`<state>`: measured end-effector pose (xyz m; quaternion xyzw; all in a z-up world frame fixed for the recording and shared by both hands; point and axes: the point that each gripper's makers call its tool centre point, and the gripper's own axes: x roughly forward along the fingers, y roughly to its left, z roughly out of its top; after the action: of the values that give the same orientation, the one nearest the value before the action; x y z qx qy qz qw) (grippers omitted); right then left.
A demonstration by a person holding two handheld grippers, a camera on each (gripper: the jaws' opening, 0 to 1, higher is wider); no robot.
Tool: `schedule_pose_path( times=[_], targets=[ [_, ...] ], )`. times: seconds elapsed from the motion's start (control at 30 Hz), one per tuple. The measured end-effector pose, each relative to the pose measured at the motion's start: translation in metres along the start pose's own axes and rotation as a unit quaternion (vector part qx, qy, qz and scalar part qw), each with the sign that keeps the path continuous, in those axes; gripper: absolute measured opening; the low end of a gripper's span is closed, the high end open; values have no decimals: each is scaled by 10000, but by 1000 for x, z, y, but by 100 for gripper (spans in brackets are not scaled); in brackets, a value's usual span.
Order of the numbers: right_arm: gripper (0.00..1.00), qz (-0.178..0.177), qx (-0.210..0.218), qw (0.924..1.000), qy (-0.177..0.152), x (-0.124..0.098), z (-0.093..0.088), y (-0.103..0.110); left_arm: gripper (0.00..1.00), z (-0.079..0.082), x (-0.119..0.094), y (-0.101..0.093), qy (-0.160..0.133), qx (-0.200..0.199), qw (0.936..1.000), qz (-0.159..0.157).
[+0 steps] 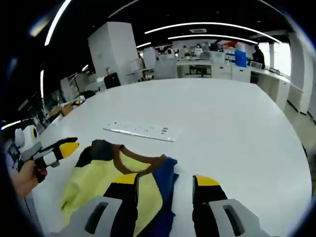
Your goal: Fold the garment on the visible template until the final outline fits inside the template.
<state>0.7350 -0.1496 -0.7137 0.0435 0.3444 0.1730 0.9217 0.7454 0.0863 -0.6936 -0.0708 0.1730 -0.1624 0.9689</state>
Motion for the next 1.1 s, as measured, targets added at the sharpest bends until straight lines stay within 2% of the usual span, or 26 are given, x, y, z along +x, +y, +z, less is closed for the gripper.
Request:
schedule_pose_path(
  times=[0.1,0.3,0.47,0.53,0.6,0.63,0.7,0.77,0.87,1.1],
  targets=[
    [40,93,176,9998,-17,-5,-8,3,46,-1,-9,-5,50,48,9999,-103],
    [40,82,87,9999,106,-16,-28,7,48,-12,-25,-11,201,304,9990,-247],
    [40,54,-77,9996,255,-20,-44,4,46,-29,-39,-16,356,390,9981,-323],
    [40,41,-123,9995,291,-22,-49,2,46,-41,-46,-22,485,451,9970,-403],
    [39,17,-195,9992,341,-25,-55,2,45,-52,-52,-25,644,729,9943,-445],
    [38,22,-208,9991,370,-25,-58,2,46,-54,-54,-24,673,794,9939,-353],
    [37,24,-212,9991,370,-27,-62,3,45,-57,-55,-26,630,749,9945,-377],
    [37,28,-182,9991,383,-28,-64,3,44,-59,-56,-27,619,504,9962,-356],
    [35,59,-89,9992,380,-27,-68,6,43,-60,-61,-28,564,428,9970,-307],
    [30,82,66,9994,338,-28,-72,8,40,-75,-66,-24,714,324,9966,-245]
  ],
)
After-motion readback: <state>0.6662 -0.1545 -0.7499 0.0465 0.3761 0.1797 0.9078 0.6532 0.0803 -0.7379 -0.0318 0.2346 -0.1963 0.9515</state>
